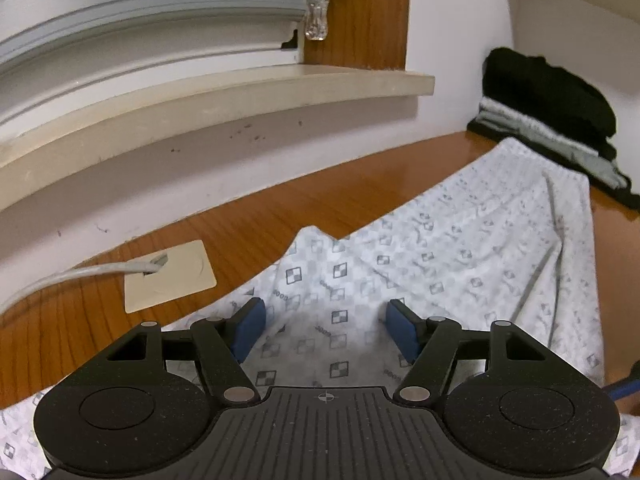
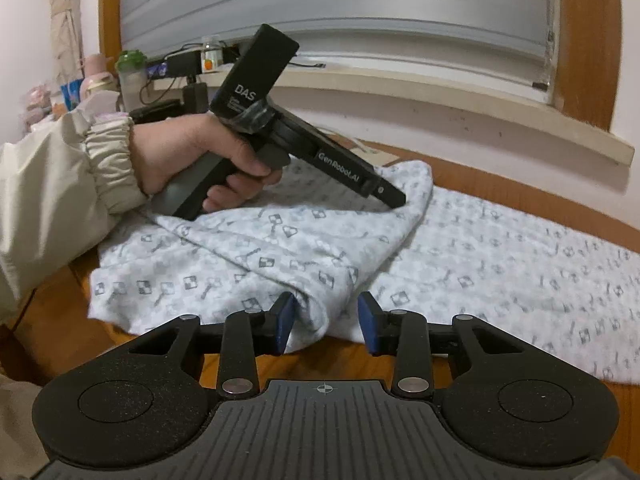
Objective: Fold clothes
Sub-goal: 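Pinch the folded shirt edge with the right tool and lift slightly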
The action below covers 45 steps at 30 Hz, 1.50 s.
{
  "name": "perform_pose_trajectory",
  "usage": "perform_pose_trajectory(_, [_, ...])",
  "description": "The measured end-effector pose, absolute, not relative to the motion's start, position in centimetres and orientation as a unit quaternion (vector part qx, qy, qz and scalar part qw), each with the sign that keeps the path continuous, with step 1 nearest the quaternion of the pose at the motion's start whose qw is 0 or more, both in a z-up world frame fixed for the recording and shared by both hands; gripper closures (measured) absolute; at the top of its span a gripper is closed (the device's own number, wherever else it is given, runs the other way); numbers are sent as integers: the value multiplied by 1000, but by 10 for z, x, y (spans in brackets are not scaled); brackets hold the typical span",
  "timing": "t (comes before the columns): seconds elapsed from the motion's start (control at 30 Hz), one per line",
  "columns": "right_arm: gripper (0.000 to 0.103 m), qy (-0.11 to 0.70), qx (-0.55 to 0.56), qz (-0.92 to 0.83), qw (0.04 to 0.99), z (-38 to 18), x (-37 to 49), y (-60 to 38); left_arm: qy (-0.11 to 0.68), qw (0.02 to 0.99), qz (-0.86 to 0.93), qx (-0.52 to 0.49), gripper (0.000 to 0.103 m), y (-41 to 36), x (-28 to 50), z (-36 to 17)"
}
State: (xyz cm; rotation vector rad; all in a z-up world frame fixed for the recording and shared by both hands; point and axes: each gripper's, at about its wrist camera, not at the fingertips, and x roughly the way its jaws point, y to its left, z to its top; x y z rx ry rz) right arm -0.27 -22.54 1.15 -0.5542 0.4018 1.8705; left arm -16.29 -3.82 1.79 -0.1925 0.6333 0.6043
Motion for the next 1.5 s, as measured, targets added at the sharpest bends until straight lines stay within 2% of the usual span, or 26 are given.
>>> perform_pose_trajectory(0.13, [68, 171, -233, 792, 538, 7, -4, -218, 308, 901, 292, -94, 33, -38, -162, 17])
perform_pose_trajectory(0.17, [77, 168, -229, 793, 539, 10, -4, -223, 308, 900, 292, -93, 33, -38, -162, 17])
perform_pose_trajectory(0.2, [93, 165, -226, 794, 540, 13, -4, -228, 309, 900, 293, -91, 32, -38, -162, 18])
perform_pose_trajectory(0.67, [102, 150, -206, 793, 553, 36, -4, -295, 311, 898, 296, -92, 30, -37, -161, 18])
perform_pose_trajectory(0.97, [101, 149, -173, 794, 564, 48, 7, -300, 310, 899, 295, -93, 30, -36, -161, 17])
perform_pose_trajectory(1.03, [98, 146, -176, 796, 561, 50, 4, -292, 310, 899, 295, -93, 30, -36, -161, 17])
perform_pose_trajectory(1.1, [83, 145, -183, 798, 555, 47, 0, -282, 310, 899, 295, -93, 30, -36, -161, 17])
perform_pose_trajectory(1.17, [73, 149, -198, 796, 552, 37, -4, -272, 310, 899, 295, -93, 30, -36, -161, 17])
perform_pose_trajectory(1.4, [69, 169, -229, 784, 551, 5, -7, -254, 311, 899, 295, -92, 30, -37, -161, 17])
perform_pose_trajectory(1.43, [72, 174, -226, 785, 550, 4, -6, -253, 311, 899, 295, -91, 29, -37, -161, 17])
perform_pose_trajectory(1.47, [95, 179, -220, 788, 547, 5, -4, -255, 311, 899, 295, -92, 29, -37, -161, 17])
perform_pose_trajectory(1.5, [98, 178, -215, 790, 545, 8, -3, -259, 311, 899, 295, -92, 29, -37, -161, 17])
